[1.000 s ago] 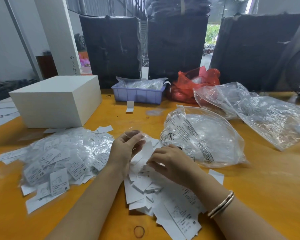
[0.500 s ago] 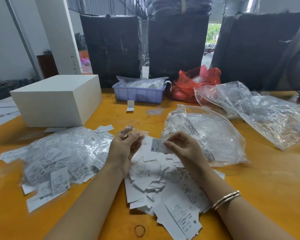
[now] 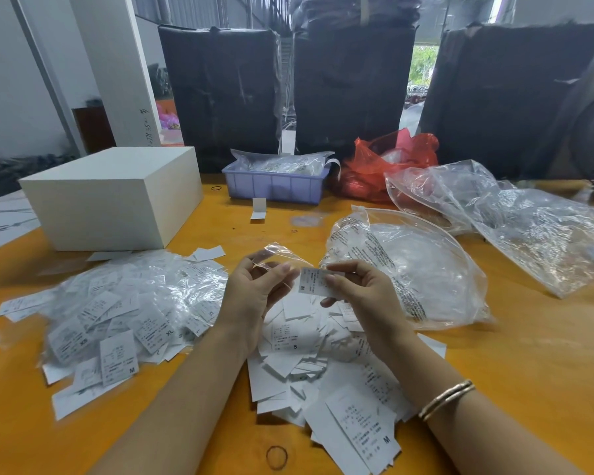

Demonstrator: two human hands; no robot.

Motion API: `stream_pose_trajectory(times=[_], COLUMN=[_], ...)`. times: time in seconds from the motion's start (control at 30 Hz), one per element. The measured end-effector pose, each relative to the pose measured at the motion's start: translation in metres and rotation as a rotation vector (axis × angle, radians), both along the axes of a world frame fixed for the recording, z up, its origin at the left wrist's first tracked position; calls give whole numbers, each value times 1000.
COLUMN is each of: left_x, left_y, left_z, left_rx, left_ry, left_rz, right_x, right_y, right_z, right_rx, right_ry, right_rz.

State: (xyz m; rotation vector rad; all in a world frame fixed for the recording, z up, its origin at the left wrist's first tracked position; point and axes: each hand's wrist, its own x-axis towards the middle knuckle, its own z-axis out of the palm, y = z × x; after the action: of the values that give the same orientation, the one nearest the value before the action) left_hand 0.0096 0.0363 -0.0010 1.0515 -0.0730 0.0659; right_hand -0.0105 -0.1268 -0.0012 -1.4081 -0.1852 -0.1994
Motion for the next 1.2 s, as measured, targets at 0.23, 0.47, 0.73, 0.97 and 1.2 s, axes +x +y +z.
stream_pose_trajectory(times=[0.23,0.47,0.73,0.97,1.2], left_x=[-1,0,-2,-1,-3], left_y=[-2,0,-5,-5,-1], left_z=[0,0,-2,-5,0], left_rx=[1,-36,32,306,517], left_ry=[-41,-50,-51,-24,-16], left_rz=[3,13,-42,-116,-78], right_x=[1,1,4,1,2], right_y=[-2,-2,-4,0,3], right_z=[-2,-4,-3,-3,-5], right_rx=[-75,-89,-19,-14,-54], right_ry=[-61,-26,-21,-60,-50], right_rz=[-33,44,-47,-74,-105])
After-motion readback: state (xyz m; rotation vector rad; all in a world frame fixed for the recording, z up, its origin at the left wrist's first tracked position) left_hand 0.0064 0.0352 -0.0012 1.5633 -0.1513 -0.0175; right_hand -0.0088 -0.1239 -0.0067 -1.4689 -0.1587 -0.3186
